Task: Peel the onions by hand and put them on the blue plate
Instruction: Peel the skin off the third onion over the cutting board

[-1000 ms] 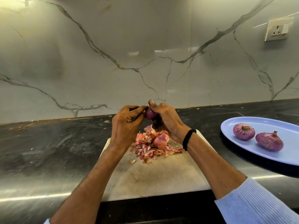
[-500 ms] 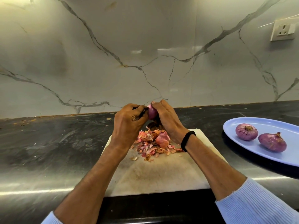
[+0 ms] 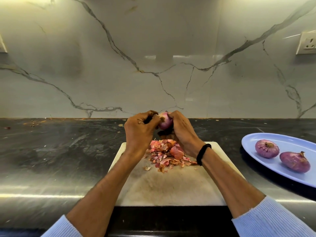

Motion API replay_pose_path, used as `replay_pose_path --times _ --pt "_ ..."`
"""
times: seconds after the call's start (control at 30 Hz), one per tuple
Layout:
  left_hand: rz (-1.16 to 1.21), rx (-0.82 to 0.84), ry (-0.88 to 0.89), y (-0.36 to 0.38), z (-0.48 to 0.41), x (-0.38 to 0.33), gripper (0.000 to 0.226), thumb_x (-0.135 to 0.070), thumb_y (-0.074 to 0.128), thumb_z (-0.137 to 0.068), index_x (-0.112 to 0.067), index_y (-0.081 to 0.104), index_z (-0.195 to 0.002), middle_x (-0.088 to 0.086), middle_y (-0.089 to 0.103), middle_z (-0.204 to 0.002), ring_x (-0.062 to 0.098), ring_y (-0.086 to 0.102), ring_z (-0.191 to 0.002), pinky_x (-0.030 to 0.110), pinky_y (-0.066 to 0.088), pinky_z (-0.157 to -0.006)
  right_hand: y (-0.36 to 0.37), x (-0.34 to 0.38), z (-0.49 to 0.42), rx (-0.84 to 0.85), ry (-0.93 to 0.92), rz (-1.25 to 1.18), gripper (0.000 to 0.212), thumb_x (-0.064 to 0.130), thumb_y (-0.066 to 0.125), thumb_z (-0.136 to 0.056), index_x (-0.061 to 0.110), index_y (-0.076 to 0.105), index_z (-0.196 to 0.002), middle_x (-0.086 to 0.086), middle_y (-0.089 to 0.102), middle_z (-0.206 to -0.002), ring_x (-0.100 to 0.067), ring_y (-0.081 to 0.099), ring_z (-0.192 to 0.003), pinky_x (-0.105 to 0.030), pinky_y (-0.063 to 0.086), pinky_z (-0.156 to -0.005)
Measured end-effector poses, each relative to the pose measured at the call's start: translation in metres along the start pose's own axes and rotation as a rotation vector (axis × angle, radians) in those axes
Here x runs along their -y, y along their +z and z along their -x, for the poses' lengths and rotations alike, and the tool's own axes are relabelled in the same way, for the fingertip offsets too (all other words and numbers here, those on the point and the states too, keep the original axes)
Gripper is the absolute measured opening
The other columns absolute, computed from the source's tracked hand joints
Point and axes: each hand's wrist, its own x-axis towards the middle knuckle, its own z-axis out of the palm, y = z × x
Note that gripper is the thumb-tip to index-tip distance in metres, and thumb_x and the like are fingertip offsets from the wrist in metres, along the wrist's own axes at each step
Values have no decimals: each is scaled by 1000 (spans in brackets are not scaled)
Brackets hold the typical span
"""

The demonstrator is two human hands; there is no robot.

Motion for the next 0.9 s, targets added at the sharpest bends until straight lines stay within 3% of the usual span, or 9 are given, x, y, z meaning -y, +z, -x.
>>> replay_pose_path --times 0.07,0.17,0.37,0.43,0.53,0.57,0.7,0.9 --pt "58 2 -71 0 -1 -2 20 -22 70 -91 -37 73 -78 3 75 -77 26 73 -77 47 61 -74 0 -1 -1 -3 52 -65 30 28 40 -104 4 53 -116 -29 62 -117 -30 71 -86 -39 61 -75" --pt "111 -7 -157 -2 -4 0 28 -19 67 -95 -40 71 -76 -5 75 -77 18 74 -80 42 62 -79 1 0 -3 -21 106 -143 36 30 40 -104 2 55 -123 -29 67 -112 -32 71 -82 -37 61 -74" --pt "38 0 -260 1 -5 10 31 -25 59 -100 -13 71 -74 10 73 -76 27 72 -76 47 61 -75 -4 2 -5 -52 124 -251 35 31 41 -104 5 55 -123 -21 71 -99 -29 71 -78 -34 60 -76" --pt "-41 33 -231 1 -5 11 33 -29 56 -101 -6 71 -82 10 71 -77 26 68 -72 46 60 -70 -4 2 -5 -53 120 -253 35 31 41 -105 5 55 -122 -20 72 -95 -28 71 -76 -32 60 -72" --pt "-87 88 -166 1 -4 6 22 -27 61 -97 -16 67 -115 -11 66 -96 -1 62 -83 13 53 -76 -3 2 -6 -56 103 -229 33 30 43 -104 5 58 -121 -21 70 -99 -26 71 -73 -30 60 -69" --pt "-60 107 -161 2 -5 5 28 -27 63 -96 -19 64 -123 -13 65 -104 -3 62 -90 11 51 -81 -3 2 -6 -57 99 -227 32 29 43 -104 6 58 -120 -21 69 -101 -25 71 -72 -30 60 -69" --pt "21 124 -167 3 -5 6 29 -32 66 -93 -21 68 -120 -13 69 -104 -2 66 -98 21 57 -89 -4 1 -6 -46 82 -228 32 28 46 -103 6 59 -120 -23 66 -108 -25 71 -73 -30 60 -68" --pt "37 107 -155 2 -5 7 39 -30 71 -89 -17 67 -126 -7 70 -113 0 65 -102 19 55 -91 -4 2 -6 -36 22 -249 30 22 48 -103 3 62 -120 -22 67 -110 -24 70 -79 -30 60 -69"
